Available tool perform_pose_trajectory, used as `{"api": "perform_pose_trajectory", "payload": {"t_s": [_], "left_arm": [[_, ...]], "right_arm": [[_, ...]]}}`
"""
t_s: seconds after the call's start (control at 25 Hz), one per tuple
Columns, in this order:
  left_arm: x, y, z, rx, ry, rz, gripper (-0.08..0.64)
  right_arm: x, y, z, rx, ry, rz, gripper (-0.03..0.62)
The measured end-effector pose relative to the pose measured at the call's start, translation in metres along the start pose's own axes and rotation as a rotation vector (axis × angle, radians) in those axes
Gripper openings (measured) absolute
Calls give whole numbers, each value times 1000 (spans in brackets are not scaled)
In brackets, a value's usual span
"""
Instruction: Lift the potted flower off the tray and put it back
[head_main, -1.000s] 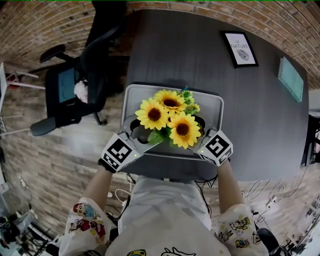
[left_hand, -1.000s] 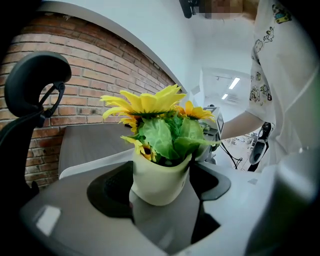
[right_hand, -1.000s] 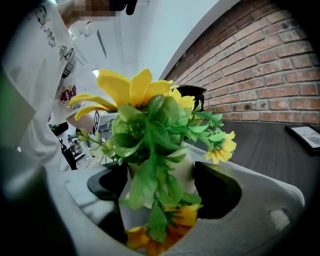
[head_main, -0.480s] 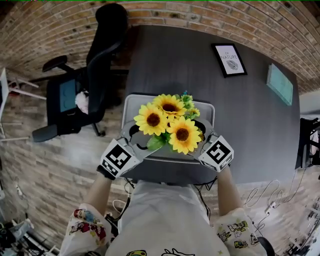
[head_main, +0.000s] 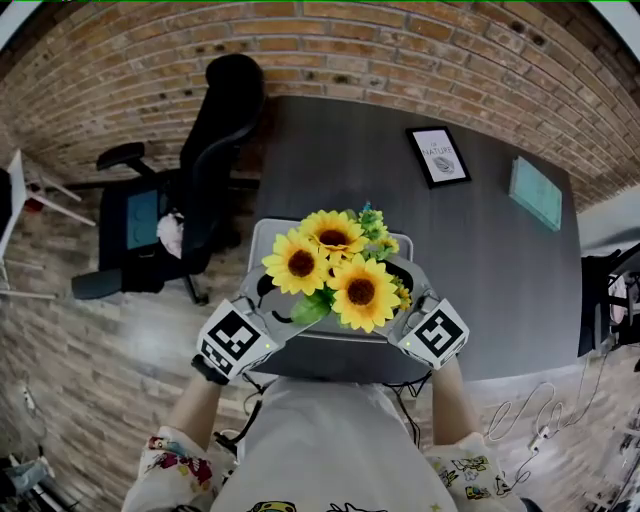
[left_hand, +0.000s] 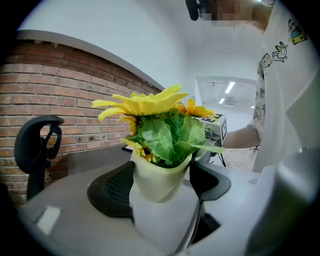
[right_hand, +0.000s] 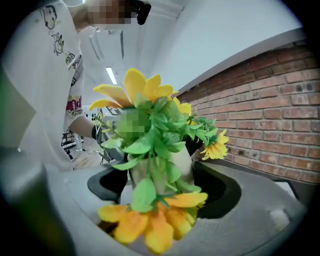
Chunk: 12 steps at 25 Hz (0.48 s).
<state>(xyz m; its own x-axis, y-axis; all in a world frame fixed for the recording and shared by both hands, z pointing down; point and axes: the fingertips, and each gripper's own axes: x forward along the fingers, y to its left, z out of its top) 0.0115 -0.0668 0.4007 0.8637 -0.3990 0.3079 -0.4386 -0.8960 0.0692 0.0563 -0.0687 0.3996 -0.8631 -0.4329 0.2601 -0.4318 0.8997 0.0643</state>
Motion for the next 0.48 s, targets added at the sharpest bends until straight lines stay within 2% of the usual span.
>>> {"api": "perform_pose_trajectory", "payload": {"t_s": [0.08, 0.24, 0.4, 0.48], "left_arm": [[-5, -6, 9, 7, -11, 6, 368], [-15, -17, 27, 32, -17, 15, 368], [-24, -26, 36, -13, -24, 30, 368], [-28, -27, 39, -31, -22, 31, 367]], "right_arm": [[-5, 5, 13, -31, -30, 5, 417], [-15, 12, 35, -30, -86, 2, 417], [-24, 18, 39, 40, -89, -5, 416], [-26, 19, 48, 43, -106, -3, 416]]}}
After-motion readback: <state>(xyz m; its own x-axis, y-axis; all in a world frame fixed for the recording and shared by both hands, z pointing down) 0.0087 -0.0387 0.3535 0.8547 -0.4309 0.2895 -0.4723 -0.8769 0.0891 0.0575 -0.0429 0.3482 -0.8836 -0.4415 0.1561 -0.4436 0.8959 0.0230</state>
